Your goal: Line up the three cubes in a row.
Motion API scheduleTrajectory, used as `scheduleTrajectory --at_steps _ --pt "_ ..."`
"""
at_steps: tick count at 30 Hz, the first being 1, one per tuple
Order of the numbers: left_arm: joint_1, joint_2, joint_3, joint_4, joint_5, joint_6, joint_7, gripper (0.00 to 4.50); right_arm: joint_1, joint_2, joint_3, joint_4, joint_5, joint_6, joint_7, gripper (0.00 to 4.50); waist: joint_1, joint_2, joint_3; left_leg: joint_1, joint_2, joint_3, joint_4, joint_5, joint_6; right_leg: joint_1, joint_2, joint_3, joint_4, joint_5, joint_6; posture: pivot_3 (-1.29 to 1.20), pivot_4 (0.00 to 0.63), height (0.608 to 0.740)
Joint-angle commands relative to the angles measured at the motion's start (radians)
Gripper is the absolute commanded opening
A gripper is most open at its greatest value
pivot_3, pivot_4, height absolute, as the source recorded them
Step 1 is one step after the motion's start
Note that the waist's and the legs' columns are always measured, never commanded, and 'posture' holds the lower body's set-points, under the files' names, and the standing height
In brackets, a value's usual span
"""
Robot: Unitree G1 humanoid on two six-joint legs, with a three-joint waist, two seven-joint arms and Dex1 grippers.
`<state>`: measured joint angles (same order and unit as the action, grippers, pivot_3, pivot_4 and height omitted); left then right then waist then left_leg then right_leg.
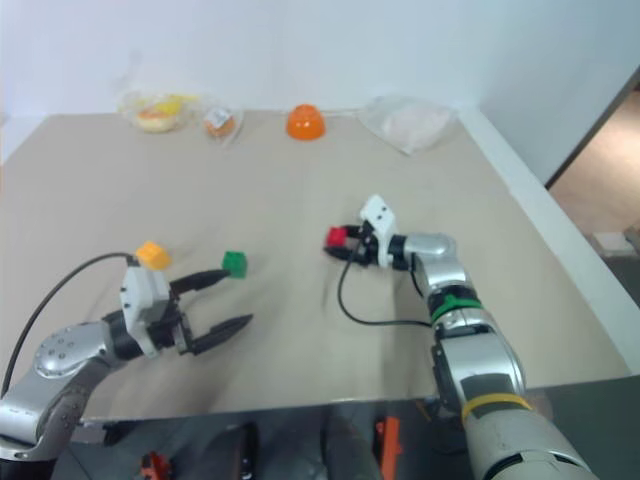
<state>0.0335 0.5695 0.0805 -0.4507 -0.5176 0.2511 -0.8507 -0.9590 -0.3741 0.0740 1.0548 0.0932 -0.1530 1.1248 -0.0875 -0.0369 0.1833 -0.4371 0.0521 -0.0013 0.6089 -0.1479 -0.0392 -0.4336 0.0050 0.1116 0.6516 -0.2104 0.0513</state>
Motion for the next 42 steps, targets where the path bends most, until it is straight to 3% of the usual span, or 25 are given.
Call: scheduleTrajectory --at_steps 1,6,11,13,17,26,40,41,42 --pt "0.007 0.004 0.063 0.010 -0.019 -0.028 0.005 4.50 -0.013 -0.006 -0.027 -0.037 0.021 -0.011 0.039 1.25 0.000 0.000 0.000 0.000 0.000 0.000 0.000 0.000 0.000 0.000 0.000 0.000 0.000 0.000 0.000 0.00 0.150 0.740" --pt "0.020 0.021 0.126 0.074 -0.044 -0.036 -0.034 4.50 0.012 -0.011 -0.037 -0.130 0.070 0.080 0.137 1.25 -0.002 0.000 0.000 0.000 0.000 0.000 0.000 0.000 0.000 0.000 0.000 0.000 0.001 0.000 0.000 0.00 0.150 0.740" --pt "0.051 0.059 0.169 0.141 -0.052 -0.071 -0.119 4.50 0.152 -0.058 0.009 -0.529 0.205 0.334 0.346 1.25 0.005 0.001 0.000 -0.001 0.000 -0.001 -0.001 0.000 0.000 -0.001 0.000 0.000 0.001 -0.002 0.000 0.00 0.150 0.740" --pt "0.052 0.067 0.179 0.169 -0.053 -0.087 -0.146 4.50 0.200 -0.079 0.029 -0.675 0.249 0.431 0.375 1.25 0.008 0.001 0.000 -0.001 0.000 -0.001 -0.001 0.000 0.000 -0.001 0.000 0.000 0.001 -0.003 -0.001 0.00 0.150 0.740" --pt "0.039 0.071 0.176 0.209 -0.047 -0.104 -0.180 4.50 0.274 -0.107 0.073 -0.839 0.251 0.449 0.380 1.25 0.009 0.001 0.000 0.000 0.000 -0.001 -0.001 0.000 0.000 -0.002 0.000 -0.001 0.002 -0.002 -0.001 0.00 0.150 0.740" --pt "0.018 0.061 0.170 0.236 -0.050 -0.127 -0.199 4.50 0.344 -0.181 0.136 -0.777 0.109 0.218 0.343 1.25 0.010 0.001 0.000 0.000 0.000 0.000 0.000 0.001 -0.001 -0.002 -0.001 -0.001 0.002 -0.001 -0.002 0.00 0.150 0.740" --pt "-0.005 0.061 0.155 0.183 -0.065 -0.071 -0.160 4.50 0.303 -0.165 0.143 -0.654 0.104 0.151 0.330 1.25 0.008 0.000 0.000 0.000 0.001 0.000 0.001 0.001 -0.001 -0.002 0.001 -0.001 0.003 0.000 -0.002 0.00 0.150 0.740" --pt "-0.003 0.061 0.155 0.177 -0.065 -0.067 -0.158 4.50 0.300 -0.163 0.144 -0.651 0.108 0.158 0.336 2.27 0.008 0.000 0.000 0.001 0.001 0.000 0.001 0.001 -0.001 -0.002 0.001 -0.001 0.003 0.000 -0.002 0.00 0.150 0.740" --pt "-0.003 0.062 0.155 0.173 -0.065 -0.062 -0.157 4.50 0.298 -0.160 0.143 -0.648 0.109 0.153 0.336 2.60 0.008 0.000 0.000 0.001 0.001 0.000 0.001 0.001 -0.001 -0.002 0.001 -0.001 0.003 0.000 -0.002 0.00 0.150 0.740"
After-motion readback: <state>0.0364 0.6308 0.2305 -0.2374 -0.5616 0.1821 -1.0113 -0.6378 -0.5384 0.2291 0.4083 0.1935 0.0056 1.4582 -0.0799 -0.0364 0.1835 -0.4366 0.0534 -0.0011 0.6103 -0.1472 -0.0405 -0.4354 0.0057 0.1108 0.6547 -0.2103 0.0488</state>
